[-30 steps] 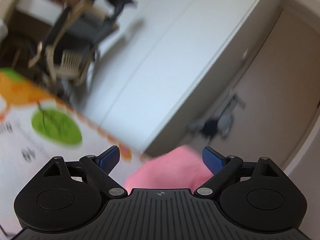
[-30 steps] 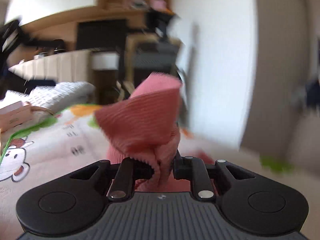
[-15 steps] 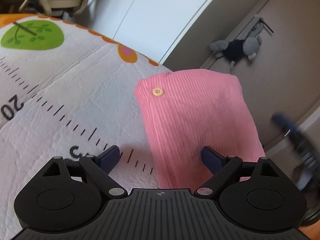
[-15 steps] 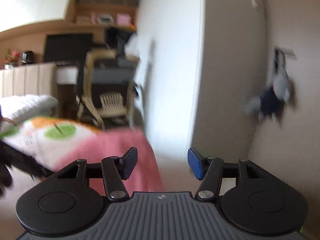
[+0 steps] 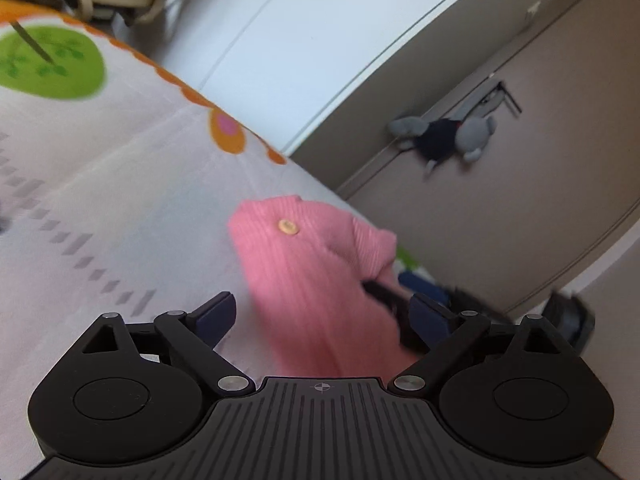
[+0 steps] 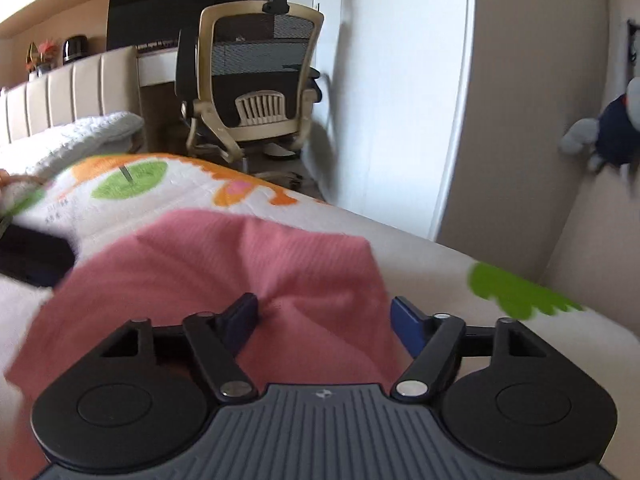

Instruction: Fold clothes

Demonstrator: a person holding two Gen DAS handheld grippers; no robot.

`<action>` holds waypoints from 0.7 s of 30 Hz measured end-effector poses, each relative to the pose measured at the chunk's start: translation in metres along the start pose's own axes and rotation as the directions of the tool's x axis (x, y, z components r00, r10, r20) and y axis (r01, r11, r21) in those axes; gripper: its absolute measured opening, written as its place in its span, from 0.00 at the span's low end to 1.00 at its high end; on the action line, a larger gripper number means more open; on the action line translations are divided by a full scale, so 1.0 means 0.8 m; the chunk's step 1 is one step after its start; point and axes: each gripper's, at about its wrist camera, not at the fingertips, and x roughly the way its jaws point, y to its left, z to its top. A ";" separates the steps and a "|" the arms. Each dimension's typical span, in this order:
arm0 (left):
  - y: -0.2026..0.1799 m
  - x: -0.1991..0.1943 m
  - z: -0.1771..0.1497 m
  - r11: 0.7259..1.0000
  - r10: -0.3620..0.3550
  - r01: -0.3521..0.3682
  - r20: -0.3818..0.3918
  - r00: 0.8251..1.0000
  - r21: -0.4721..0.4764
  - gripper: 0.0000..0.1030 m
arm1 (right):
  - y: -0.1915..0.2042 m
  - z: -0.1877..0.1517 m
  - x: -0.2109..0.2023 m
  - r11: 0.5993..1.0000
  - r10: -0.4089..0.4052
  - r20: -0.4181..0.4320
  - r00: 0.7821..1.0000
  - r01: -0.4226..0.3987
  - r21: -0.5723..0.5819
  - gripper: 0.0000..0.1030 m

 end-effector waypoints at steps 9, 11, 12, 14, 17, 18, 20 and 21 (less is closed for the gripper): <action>0.006 -0.006 0.007 0.995 -0.097 0.098 0.019 0.995 -0.022 0.91 | 0.036 0.002 -0.003 0.998 0.024 -0.008 1.000 -0.025 -0.063 0.49; 0.013 -0.032 0.012 0.995 -0.099 0.099 0.050 0.994 -0.009 0.91 | 0.066 0.011 0.000 0.992 0.060 -0.012 0.998 -0.060 -0.112 0.47; 0.020 -0.050 0.013 0.997 -0.076 0.076 0.070 0.995 -0.002 0.91 | 0.086 0.016 0.005 0.987 0.077 -0.011 0.997 -0.078 -0.144 0.47; 0.044 -0.086 0.017 0.999 -0.022 0.024 0.109 0.994 -0.022 0.91 | 0.129 0.027 0.015 0.972 0.107 0.006 0.994 -0.104 -0.210 0.47; 0.083 -0.136 0.023 0.994 0.090 -0.079 0.164 0.982 -0.070 0.91 | 0.188 0.044 0.033 0.947 0.162 0.027 0.986 -0.148 -0.287 0.47; 0.095 -0.151 0.024 0.989 0.135 -0.121 0.181 0.974 -0.087 0.91 | 0.206 0.050 0.040 0.938 0.183 0.031 0.983 -0.165 -0.305 0.47; 0.116 -0.178 0.028 0.973 0.225 -0.205 0.223 0.948 -0.110 0.91 | 0.234 0.061 0.052 0.923 0.208 0.034 0.978 -0.185 -0.338 0.49; 0.122 -0.191 0.029 0.964 0.261 -0.238 0.248 0.933 -0.120 0.91 | 0.243 0.065 0.057 0.917 0.206 0.042 0.978 -0.178 -0.356 0.50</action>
